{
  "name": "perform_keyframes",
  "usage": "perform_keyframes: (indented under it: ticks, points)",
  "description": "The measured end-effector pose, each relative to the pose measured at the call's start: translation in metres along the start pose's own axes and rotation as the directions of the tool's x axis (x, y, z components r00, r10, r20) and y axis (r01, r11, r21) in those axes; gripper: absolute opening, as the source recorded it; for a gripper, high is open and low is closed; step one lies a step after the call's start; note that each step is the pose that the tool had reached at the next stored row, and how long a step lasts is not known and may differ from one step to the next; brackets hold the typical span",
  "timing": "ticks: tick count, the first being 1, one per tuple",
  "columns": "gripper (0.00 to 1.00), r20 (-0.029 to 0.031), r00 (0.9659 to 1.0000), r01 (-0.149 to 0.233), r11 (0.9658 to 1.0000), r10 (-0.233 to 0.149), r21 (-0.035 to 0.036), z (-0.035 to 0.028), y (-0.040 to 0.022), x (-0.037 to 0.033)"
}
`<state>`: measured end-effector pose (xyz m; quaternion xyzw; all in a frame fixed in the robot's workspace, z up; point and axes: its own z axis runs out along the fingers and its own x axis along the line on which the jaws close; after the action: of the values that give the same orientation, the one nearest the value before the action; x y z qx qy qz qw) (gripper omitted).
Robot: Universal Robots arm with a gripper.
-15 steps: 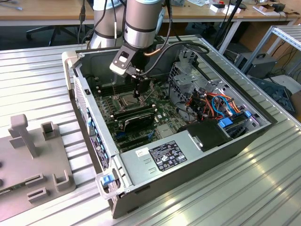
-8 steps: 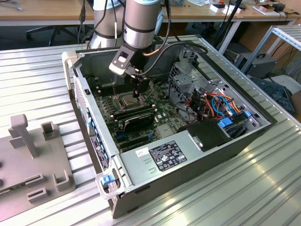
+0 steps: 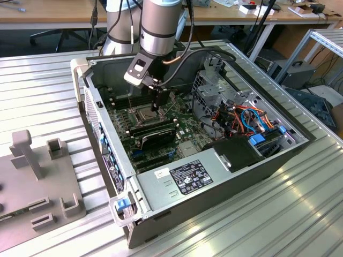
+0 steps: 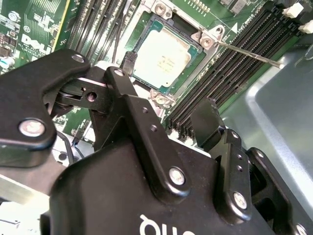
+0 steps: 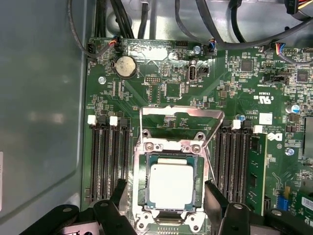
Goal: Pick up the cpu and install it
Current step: 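Place the cpu into insertion slot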
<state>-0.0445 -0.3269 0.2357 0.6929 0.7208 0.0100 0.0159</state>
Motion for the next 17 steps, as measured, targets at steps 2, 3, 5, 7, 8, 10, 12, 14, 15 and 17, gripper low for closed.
perform_keyframes:
  ticks: [2, 3, 5, 7, 8, 10, 12, 14, 15, 17]
  points:
    - [0.73, 0.0008, 1.0000, 0.000, 1.0000, 0.000, 0.0000, 0.0000, 0.0000, 0.0000]
    - [0.73, 0.0010, 1.0000, 0.000, 1.0000, 0.000, 0.0001, 0.0000, 0.0000, 0.0000]
    - [0.65, 0.0014, 1.0000, 0.000, 1.0000, 0.000, 0.0001, 0.0000, 0.0000, 0.0000]
    - [0.53, 0.0020, 1.0000, 0.000, 1.0000, 0.000, 0.0001, 0.0000, 0.0000, 0.0000]
    - [0.47, 0.0021, 1.0000, 0.000, 1.0000, 0.000, 0.0001, 0.0000, 0.0000, 0.0000]
    - [0.35, 0.0026, 1.0000, 0.000, 1.0000, 0.000, 0.0001, 0.0000, 0.0000, 0.0000]
    - [0.29, 0.0030, 1.0000, 0.000, 1.0000, 0.000, 0.0001, 0.0000, 0.0000, 0.0000]
    - [0.22, 0.0033, 1.0000, 0.000, 1.0000, 0.000, 0.0001, 0.0000, 0.0000, 0.0000]
    - [0.16, 0.0036, 1.0000, 0.000, 1.0000, 0.000, 0.0001, 0.0000, 0.0000, 0.0000]
    - [0.11, 0.0039, 1.0000, 0.000, 1.0000, 0.000, 0.0001, 0.0000, 0.0000, 0.0000]
